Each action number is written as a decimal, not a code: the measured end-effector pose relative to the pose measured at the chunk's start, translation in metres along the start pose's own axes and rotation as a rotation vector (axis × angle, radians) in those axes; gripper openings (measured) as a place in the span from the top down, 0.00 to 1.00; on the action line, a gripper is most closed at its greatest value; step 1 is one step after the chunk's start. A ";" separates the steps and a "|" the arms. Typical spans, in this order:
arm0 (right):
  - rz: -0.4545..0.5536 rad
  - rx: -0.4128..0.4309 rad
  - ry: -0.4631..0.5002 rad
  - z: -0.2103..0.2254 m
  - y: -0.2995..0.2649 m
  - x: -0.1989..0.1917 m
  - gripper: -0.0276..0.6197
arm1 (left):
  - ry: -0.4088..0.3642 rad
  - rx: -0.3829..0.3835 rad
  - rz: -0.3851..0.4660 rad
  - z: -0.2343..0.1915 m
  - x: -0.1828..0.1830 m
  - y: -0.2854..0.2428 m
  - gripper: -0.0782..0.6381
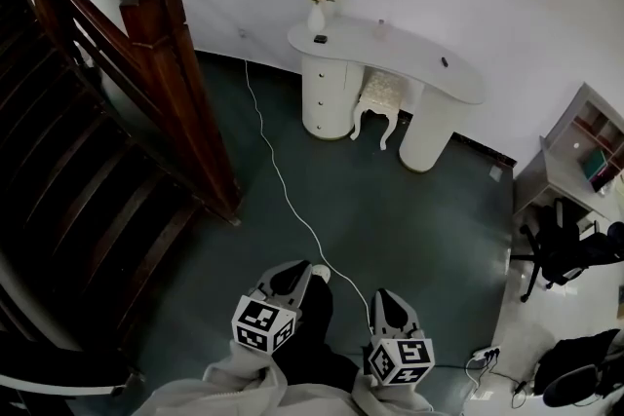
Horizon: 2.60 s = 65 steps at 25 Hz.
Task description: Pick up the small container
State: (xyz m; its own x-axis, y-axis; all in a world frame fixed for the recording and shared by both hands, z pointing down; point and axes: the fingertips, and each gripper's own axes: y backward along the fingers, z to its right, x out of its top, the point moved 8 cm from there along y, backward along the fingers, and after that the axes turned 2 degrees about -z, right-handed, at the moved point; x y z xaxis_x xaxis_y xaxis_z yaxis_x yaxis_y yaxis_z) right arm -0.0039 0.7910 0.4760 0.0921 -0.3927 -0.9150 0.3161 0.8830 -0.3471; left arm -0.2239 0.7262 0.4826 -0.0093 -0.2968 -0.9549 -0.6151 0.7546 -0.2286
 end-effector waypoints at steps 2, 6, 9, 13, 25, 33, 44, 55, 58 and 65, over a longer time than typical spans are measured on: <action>0.008 -0.001 0.001 0.004 -0.004 0.005 0.88 | -0.006 0.002 0.005 -0.001 0.005 -0.005 0.87; 0.010 -0.007 0.001 0.012 -0.015 0.011 0.88 | -0.015 -0.001 0.008 -0.006 0.012 -0.021 0.87; 0.003 -0.011 -0.003 0.022 -0.026 0.017 0.88 | -0.011 -0.003 0.005 -0.010 0.017 -0.039 0.87; 0.004 -0.023 -0.009 0.039 -0.046 0.031 0.88 | -0.011 -0.015 0.003 -0.018 0.028 -0.068 0.87; 0.004 -0.035 0.006 0.066 -0.140 0.102 0.88 | -0.014 -0.037 0.015 -0.081 0.088 -0.159 0.87; 0.023 -0.052 0.009 0.079 -0.209 0.137 0.88 | -0.040 -0.051 0.029 -0.133 0.119 -0.214 0.87; 0.025 -0.092 -0.011 0.094 -0.275 0.160 0.88 | -0.045 -0.077 0.024 -0.184 0.138 -0.271 0.87; 0.022 -0.110 -0.005 0.102 -0.312 0.170 0.88 | -0.035 -0.085 0.030 -0.211 0.142 -0.298 0.87; 0.021 -0.113 -0.002 0.107 -0.315 0.175 0.88 | -0.028 -0.079 0.032 -0.213 0.144 -0.302 0.87; 0.007 -0.097 0.009 0.109 -0.335 0.184 0.88 | -0.034 -0.078 0.025 -0.223 0.150 -0.315 0.87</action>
State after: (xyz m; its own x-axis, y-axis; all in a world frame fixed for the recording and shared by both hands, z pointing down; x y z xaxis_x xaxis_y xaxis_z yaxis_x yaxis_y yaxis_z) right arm 0.0103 0.3948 0.4460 0.0854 -0.3845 -0.9192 0.2227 0.9066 -0.3585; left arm -0.2074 0.3139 0.4536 0.0005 -0.2575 -0.9663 -0.6748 0.7130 -0.1904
